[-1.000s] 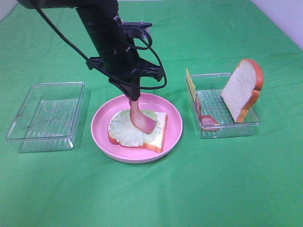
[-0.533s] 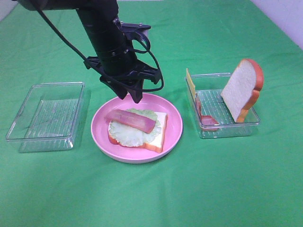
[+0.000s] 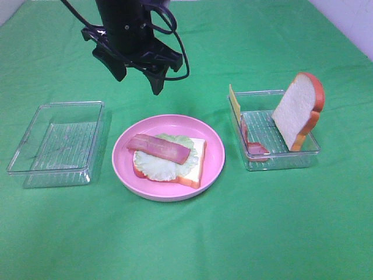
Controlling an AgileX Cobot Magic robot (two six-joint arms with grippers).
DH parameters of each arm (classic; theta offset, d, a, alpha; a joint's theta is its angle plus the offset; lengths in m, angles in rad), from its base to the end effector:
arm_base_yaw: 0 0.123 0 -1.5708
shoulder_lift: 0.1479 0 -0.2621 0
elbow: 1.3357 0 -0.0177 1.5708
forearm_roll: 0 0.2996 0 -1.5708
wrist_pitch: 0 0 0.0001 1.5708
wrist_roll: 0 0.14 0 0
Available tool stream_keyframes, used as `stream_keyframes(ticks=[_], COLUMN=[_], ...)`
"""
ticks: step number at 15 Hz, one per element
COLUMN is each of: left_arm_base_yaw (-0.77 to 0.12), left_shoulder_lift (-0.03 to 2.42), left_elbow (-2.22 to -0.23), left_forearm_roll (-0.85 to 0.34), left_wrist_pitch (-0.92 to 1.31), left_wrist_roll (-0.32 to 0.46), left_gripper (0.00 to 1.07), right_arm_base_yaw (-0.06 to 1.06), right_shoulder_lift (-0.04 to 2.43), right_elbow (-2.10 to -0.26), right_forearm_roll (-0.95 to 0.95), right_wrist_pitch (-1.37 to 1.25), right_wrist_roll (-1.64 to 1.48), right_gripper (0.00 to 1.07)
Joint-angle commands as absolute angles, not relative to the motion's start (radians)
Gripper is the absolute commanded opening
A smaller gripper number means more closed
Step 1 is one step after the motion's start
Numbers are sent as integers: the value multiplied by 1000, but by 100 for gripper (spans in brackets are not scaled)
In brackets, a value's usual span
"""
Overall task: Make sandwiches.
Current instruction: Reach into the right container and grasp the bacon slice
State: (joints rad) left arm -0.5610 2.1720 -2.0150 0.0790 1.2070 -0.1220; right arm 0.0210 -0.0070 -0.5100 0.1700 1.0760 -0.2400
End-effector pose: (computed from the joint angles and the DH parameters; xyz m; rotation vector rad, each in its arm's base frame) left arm 0.4450 -0.2674 0.1781 0.6419 2.7651 -0.0364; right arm 0.1002 0.0230 0.2823 -0.2754 2.0128 0.0655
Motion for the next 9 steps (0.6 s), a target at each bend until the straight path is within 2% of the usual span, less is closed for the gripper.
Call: stream_keyframes(ticks=[1,9], left_arm_base_yaw=[-565,-566], left_shoulder_lift=[2130,1769], left_elbow=[-2022,-1971], left_forearm_roll=[90,108], left_wrist_pitch=[1286,1285], left_wrist_roll=[-135,-124], left_gripper=[72,72], right_arm_base_yaw=[20,20], right_shoulder_lift=[-19,-19], right_elbow=[-508,-508], right_forearm_roll=[170,170], right_wrist_pitch=[1072,1072], right_wrist_roll=[-245,-245], right_gripper=[71,71])
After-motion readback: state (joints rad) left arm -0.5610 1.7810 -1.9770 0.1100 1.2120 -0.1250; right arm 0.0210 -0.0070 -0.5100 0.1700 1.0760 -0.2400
